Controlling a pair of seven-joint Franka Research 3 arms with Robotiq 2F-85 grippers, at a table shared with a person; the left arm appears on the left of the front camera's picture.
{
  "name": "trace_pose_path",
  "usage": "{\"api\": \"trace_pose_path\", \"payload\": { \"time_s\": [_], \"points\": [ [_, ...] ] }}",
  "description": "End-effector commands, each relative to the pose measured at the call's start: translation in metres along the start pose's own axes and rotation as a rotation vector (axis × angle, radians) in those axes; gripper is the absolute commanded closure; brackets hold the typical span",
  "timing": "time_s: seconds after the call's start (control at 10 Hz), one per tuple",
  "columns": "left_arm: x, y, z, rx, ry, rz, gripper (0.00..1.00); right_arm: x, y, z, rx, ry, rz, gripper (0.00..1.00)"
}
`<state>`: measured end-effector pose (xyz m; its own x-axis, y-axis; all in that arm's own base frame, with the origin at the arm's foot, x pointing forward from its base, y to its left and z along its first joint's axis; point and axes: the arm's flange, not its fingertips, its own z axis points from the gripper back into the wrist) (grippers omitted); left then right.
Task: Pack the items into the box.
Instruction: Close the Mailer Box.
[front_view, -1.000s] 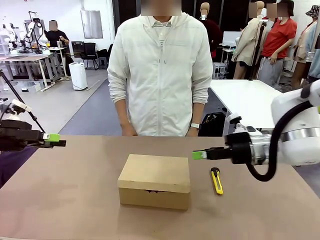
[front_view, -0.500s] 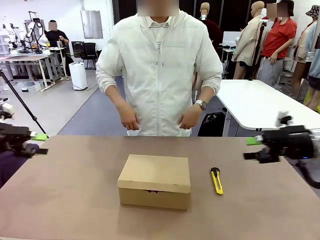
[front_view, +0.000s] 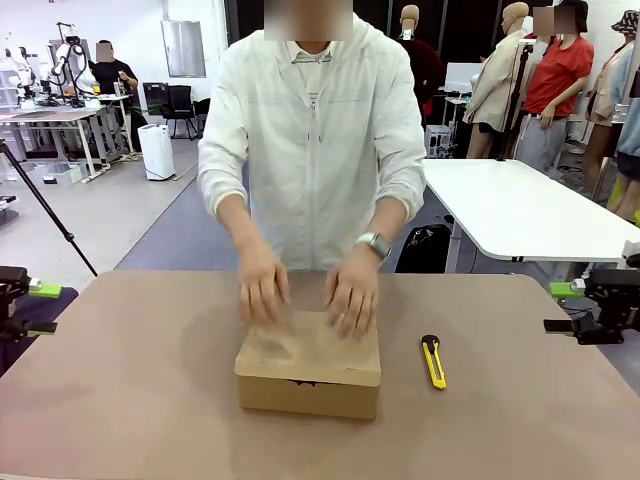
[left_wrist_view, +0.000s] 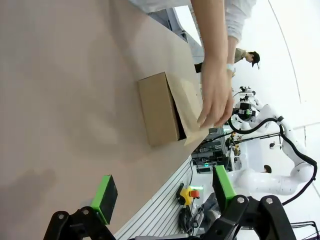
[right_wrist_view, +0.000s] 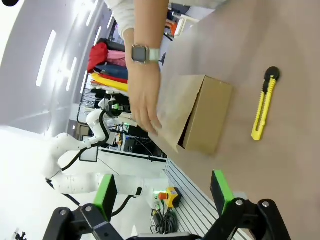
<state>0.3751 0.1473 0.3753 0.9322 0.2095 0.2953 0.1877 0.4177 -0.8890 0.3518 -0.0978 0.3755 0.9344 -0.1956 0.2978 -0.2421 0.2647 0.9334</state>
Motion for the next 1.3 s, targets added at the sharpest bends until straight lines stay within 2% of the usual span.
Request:
{"api": "trace_pose_path", "payload": {
  "time_s": [0.0,1.2],
  "points": [
    [-0.0004,-0.0088,-0.0026,-0.019,-0.001,-0.025,0.00,0.0016,0.0116,-0.0091,0.005,0.026,0.026,0.00],
    [-0.0004,-0.0088,-0.0026,-0.019,-0.001,-0.025,0.00,0.0016,0.0116,-0.0091,0.005,0.026,0.026,0.00]
  ]
}}
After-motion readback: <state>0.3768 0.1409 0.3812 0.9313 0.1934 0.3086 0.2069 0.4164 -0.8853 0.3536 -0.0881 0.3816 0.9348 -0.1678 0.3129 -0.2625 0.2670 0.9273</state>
